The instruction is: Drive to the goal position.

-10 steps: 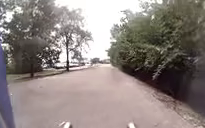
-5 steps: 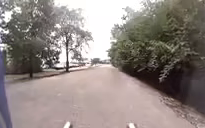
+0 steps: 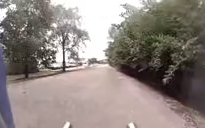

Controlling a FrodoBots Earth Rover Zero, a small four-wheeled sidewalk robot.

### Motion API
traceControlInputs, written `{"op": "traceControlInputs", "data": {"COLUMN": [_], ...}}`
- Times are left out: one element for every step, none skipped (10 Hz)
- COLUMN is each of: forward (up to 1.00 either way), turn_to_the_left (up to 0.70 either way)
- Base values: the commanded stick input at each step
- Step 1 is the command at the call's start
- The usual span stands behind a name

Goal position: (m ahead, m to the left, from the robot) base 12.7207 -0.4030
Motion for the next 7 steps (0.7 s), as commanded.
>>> {"op": "traceControlInputs", "data": {"forward": [0.60,0.60,0.60,0.60,0.60,0.60,0.60], "turn_to_the_left": [0.00,0.00,0.00,0.00,0.00,0.00,0.00]}}
